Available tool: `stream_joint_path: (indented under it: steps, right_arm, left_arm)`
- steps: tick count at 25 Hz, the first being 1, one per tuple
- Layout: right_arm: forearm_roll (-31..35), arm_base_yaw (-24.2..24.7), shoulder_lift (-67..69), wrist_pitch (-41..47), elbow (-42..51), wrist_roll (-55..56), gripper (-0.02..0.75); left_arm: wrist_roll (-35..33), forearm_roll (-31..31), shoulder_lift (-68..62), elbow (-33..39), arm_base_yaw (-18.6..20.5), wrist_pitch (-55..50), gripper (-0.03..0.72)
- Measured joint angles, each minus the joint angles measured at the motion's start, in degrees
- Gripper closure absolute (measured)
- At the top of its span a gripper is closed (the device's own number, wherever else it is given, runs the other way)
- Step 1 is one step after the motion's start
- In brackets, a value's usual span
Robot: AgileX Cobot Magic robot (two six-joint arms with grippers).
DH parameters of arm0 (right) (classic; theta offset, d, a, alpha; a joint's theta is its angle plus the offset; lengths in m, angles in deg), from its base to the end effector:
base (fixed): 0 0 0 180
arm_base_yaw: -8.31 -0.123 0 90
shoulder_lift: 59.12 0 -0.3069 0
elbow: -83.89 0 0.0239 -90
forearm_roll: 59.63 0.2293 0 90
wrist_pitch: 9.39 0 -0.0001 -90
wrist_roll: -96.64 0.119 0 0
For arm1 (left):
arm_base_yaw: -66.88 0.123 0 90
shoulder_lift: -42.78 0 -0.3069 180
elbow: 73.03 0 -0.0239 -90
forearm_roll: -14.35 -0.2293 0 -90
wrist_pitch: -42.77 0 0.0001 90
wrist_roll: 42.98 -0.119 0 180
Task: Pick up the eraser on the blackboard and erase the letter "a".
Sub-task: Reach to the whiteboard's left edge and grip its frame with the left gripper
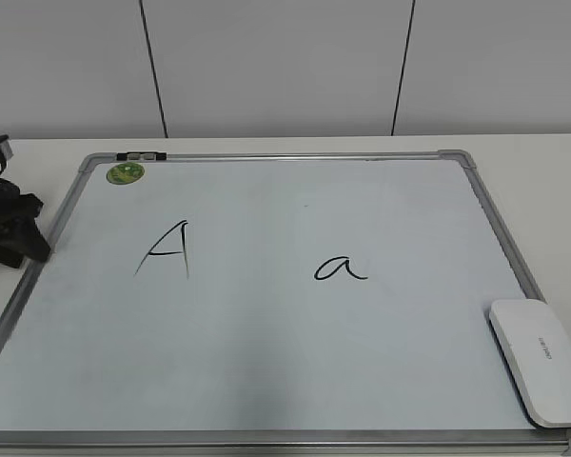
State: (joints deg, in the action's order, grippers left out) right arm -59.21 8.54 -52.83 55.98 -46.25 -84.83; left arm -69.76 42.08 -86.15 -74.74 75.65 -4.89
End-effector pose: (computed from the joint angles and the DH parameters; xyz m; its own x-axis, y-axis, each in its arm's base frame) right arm -0.0265 0.0009 0.2419 -0.5226 -0.0205 -0.8523 -0.0135 0.9998 -0.0158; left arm 0.4080 0.0215 0.1316 -0.9810 -0.0309 -0.1916 0.0323 0.9474 -0.3183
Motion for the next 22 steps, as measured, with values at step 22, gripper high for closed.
stream_joint_path:
  steps: [22]
  right_arm:
    - [0.0, 0.0, 0.0, 0.0, 0.0, 0.0, 0.157]
  left_arm:
    - [-0.1, 1.5, -0.9, -0.6, 0.0, -1.5, 0.655]
